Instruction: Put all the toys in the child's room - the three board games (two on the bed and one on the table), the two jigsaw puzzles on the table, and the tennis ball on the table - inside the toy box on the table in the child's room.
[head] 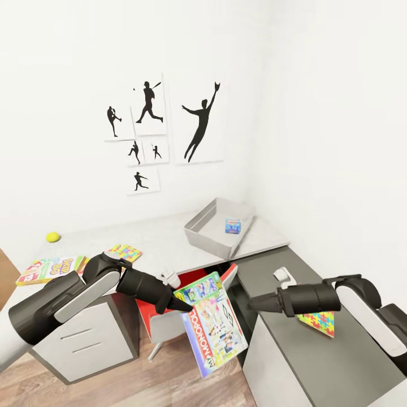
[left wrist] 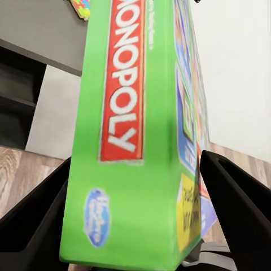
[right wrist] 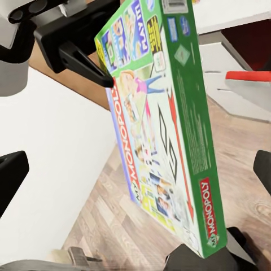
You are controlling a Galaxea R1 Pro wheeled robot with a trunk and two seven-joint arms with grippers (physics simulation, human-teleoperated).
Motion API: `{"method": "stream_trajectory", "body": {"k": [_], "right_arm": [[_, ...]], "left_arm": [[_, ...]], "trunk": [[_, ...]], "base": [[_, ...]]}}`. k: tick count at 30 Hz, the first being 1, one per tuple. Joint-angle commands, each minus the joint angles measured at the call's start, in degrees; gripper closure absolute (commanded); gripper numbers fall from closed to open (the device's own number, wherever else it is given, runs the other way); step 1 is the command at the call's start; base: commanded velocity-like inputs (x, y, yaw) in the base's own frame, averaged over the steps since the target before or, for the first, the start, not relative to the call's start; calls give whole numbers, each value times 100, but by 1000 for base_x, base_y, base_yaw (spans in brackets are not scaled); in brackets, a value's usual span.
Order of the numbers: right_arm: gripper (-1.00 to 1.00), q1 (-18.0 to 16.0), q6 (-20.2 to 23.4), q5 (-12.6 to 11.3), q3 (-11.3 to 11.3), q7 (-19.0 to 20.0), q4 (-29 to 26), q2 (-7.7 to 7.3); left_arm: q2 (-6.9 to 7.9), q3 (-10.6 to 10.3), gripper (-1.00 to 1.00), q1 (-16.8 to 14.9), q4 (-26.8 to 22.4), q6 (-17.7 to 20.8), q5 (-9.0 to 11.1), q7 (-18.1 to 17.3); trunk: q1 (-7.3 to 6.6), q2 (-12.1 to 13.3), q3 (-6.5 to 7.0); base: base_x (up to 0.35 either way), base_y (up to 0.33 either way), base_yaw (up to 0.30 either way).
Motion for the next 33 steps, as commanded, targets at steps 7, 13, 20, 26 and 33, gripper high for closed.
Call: {"method": "stream_trajectory", "body": {"k": [7,13,20,26,33], "right_arm": [[-100,-28,21,2,77,22,1,-42],[-100,-38,21,-2,82,24,1,-178],[-100,-45,21,-5,83,24,1,-235],[-100,-50,21,-6,83,25,1,-259],[-100,-47,21,-6,91,25,1,-256]], "left_arm": [[10,-9,100,7,-117,15,5,-8],[24,-5,100,80,-248,10,1,-24],[62,8,100,181,-456,-47,-1,-102],[86,43,100,220,-535,-191,-1,-340],[84,71,100,227,-561,-245,-1,-449]], "trunk": [[4,-14,-13],[4,-14,-13],[4,-14,-13],[4,-14,-13],[4,-14,-13]], "base": [[0,0,0],[0,0,0],[0,0,0],[0,0,0],[0,0,0]]}}
